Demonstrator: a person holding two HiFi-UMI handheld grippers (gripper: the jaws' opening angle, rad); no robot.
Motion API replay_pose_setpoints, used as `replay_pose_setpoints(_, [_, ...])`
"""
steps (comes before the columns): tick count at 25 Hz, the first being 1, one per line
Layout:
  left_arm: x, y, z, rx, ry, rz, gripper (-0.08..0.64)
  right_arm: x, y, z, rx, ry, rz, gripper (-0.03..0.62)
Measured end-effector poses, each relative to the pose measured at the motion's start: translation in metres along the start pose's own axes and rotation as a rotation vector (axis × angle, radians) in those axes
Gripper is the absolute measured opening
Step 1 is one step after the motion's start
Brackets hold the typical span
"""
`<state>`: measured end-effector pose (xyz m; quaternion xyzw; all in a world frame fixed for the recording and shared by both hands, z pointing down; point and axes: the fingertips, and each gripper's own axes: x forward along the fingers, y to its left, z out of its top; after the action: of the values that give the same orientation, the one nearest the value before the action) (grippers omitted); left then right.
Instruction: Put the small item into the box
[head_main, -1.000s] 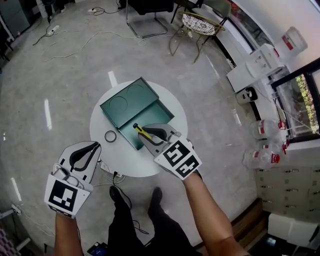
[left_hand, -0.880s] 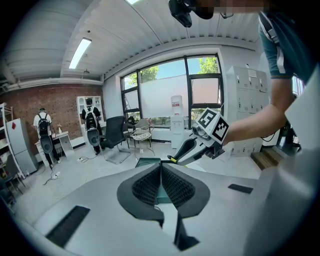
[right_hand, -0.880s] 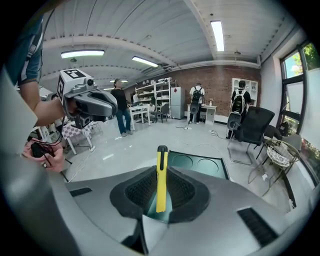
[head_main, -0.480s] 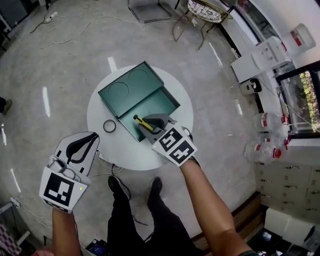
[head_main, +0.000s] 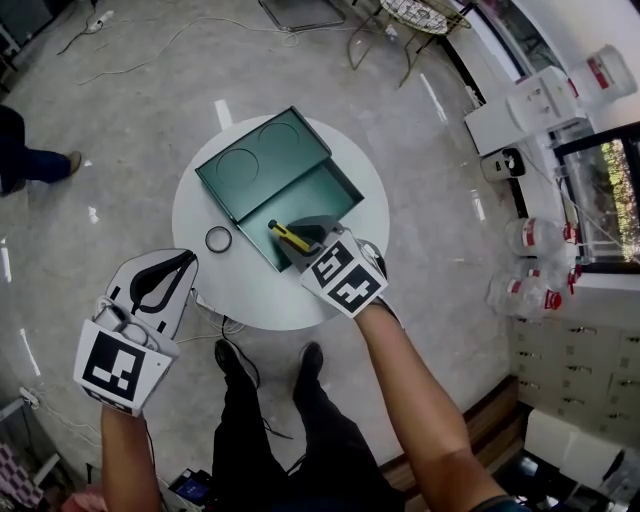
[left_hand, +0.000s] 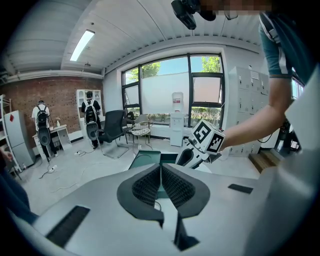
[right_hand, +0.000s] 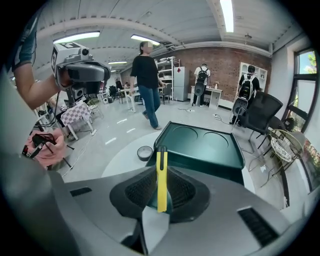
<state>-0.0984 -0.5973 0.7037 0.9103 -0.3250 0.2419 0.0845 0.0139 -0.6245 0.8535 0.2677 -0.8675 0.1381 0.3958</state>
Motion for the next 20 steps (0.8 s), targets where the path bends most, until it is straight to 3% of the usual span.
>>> replay_pose_setpoints(8, [-0.012,-0.001,0.038,0.031,-0.014,0.003,0.026,-0.022,-0.003,0.008,0.012,0.031,0.001,0.089])
replay_pose_setpoints(12, [-0.033,-0.01,0.062,0.059,-0.031,0.009,0.026,-0.053,0.003,0.031,0.001,0.008,-0.021,0.092])
replay_pose_setpoints(20, [-0.11,-0.032,0.132,0.115,-0.1,0.054,0.026,-0.176,0.026,0.119,0.049,-0.219,-0.137,0.091])
